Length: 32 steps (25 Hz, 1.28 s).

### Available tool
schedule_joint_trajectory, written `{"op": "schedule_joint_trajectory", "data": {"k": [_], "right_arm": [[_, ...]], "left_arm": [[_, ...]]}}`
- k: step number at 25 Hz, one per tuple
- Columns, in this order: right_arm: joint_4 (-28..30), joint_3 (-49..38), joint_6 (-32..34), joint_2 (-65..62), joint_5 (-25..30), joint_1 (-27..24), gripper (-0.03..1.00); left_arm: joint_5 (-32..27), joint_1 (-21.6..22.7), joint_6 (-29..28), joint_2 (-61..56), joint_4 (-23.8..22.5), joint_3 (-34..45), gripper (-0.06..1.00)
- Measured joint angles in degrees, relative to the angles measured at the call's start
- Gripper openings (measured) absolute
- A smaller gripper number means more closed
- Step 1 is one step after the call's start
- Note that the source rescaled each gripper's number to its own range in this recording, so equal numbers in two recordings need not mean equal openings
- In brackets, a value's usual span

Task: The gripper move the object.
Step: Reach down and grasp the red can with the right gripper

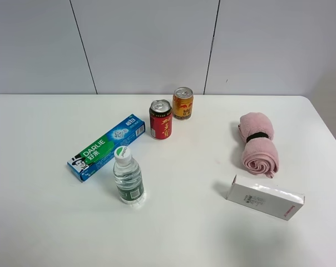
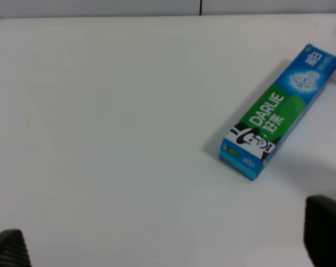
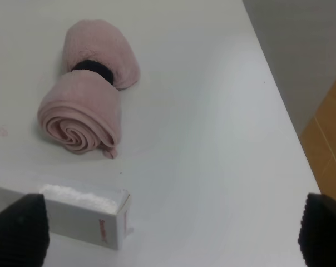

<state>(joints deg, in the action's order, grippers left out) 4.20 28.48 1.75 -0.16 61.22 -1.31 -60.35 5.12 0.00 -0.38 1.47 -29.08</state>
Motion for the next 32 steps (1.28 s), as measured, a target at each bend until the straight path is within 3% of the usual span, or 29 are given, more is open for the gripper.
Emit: {"op": "schedule_joint_trajectory", "data": {"k": [18,25,32], "right_arm": [[-2.2,1.5,0.0,1.1,0.2,0.0,1.0],[-3.1,21.0,-2.2,19.0,0.0,0.0,1.0],[-4.2,49.8,-4.4,45.2,0.2,0.0,1.0]], "left_arm": [[0.0,0.0,0.0,0.0,0.0,0.0,1.0],[0.0,0.0,0.0,0.0,0.0,0.0,1.0],[0.0,0.0,0.0,0.0,0.0,0.0,1.0]]}}
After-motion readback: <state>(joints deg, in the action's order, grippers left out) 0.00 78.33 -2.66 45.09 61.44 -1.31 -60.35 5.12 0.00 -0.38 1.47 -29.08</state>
